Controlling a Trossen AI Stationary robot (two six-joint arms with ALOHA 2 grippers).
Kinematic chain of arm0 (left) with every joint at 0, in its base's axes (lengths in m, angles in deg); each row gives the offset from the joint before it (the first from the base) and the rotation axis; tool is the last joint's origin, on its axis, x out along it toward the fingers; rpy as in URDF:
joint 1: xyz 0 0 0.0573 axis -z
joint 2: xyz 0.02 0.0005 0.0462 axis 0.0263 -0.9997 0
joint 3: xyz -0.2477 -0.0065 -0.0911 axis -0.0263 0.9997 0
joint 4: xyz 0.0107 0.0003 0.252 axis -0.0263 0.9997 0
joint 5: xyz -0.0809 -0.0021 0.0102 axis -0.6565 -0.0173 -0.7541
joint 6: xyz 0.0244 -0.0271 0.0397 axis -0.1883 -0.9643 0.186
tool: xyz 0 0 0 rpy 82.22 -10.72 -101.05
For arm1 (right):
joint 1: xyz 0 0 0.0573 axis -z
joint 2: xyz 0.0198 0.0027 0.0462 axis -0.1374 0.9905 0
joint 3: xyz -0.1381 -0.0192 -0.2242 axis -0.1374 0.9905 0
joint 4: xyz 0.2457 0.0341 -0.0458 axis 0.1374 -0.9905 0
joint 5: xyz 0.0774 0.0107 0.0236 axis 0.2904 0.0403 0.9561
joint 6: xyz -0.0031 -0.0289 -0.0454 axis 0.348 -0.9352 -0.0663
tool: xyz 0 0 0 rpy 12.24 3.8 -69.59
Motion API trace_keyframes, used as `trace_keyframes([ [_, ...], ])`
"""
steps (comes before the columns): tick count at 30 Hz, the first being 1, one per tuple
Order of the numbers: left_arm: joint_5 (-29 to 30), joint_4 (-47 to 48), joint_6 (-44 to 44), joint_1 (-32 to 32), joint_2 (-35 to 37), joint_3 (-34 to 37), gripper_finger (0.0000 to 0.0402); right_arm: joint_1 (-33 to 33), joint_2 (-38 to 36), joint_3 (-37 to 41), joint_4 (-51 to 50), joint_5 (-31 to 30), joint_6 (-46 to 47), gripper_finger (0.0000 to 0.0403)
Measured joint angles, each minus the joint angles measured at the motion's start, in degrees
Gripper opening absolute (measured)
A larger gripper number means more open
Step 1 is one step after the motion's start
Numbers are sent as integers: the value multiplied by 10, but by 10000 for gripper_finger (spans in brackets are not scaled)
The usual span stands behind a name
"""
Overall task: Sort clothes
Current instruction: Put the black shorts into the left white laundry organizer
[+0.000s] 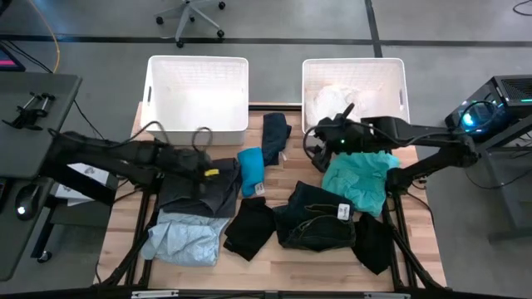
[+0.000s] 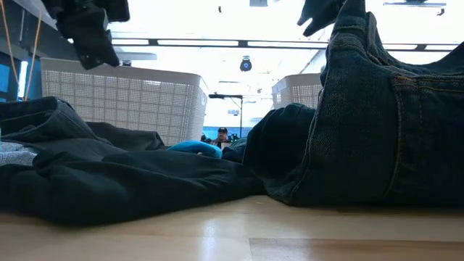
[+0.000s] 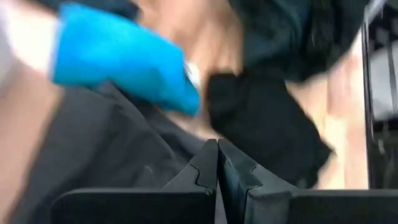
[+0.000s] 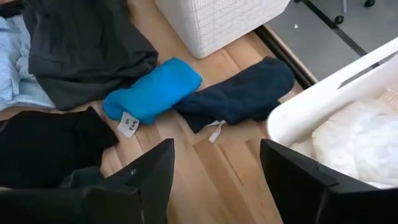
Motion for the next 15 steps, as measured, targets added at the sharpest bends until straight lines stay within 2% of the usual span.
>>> trace_keyframes([
  [3, 0, 45, 6, 2, -51, -30, 10, -1, 0, 9, 19, 0, -3, 224],
  [7, -2, 68, 56, 9, -90, -44, 42, -1, 0, 12, 26, 1, -7, 224],
  [15, -11, 71, 190, 6, -86, -46, 173, -1, -1, 11, 46, 2, -40, 224],
])
